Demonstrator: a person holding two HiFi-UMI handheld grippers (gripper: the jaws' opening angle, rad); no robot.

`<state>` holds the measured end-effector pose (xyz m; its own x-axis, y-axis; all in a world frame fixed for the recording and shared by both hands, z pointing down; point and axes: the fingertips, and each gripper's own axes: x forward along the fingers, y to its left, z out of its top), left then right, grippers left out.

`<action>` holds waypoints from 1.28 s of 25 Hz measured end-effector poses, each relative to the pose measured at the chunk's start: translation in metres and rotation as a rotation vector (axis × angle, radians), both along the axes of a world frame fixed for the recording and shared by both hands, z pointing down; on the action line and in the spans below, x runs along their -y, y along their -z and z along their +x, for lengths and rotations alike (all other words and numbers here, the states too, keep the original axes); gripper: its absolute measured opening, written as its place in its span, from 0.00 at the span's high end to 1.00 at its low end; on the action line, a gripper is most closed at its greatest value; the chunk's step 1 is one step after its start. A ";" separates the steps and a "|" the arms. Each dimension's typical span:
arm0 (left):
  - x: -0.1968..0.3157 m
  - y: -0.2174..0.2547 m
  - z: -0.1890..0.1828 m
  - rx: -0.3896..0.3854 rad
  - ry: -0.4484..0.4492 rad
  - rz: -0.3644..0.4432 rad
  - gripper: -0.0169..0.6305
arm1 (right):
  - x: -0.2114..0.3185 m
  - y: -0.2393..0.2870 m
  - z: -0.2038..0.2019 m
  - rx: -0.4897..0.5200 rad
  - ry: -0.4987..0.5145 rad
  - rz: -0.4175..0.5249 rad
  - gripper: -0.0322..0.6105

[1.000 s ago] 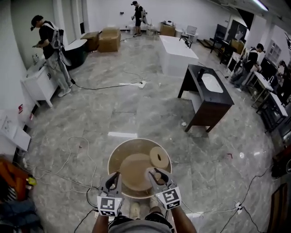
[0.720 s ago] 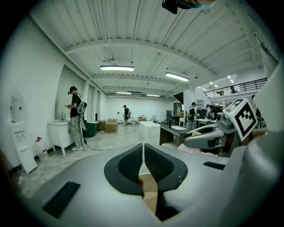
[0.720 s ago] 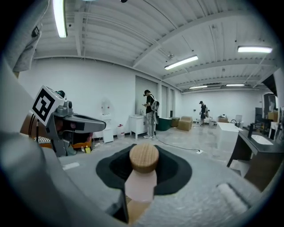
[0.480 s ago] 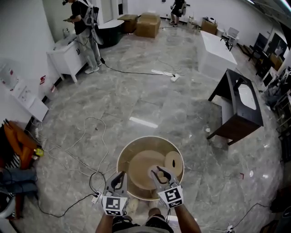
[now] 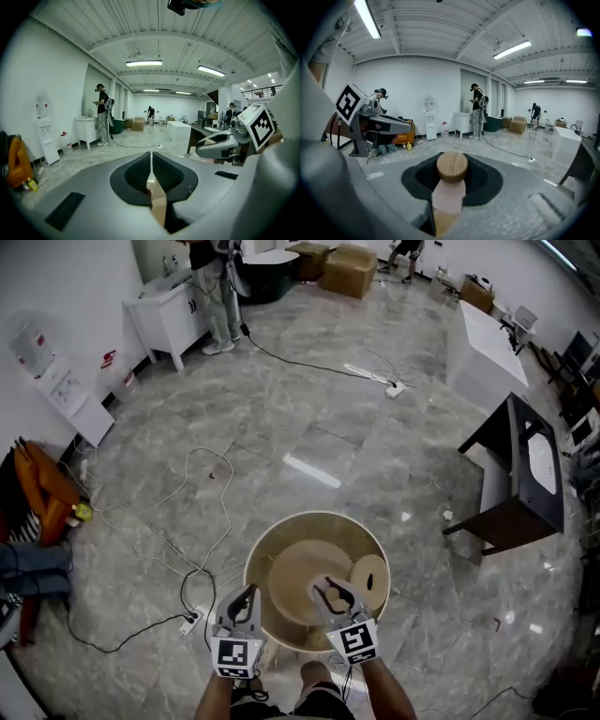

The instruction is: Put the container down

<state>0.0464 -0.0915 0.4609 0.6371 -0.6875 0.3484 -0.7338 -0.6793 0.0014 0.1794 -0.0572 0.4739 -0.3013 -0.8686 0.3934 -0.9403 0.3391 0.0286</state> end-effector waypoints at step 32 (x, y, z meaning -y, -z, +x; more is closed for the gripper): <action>0.072 -0.264 -0.038 0.006 0.224 -0.249 0.93 | 0.113 -0.254 -0.034 0.007 0.133 -0.140 0.78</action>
<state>0.0080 -0.1630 0.7249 0.4767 -0.7034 0.5272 -0.8656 -0.4801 0.1422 0.1459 -0.1702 0.7277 -0.4129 -0.7577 0.5054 -0.8870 0.4606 -0.0342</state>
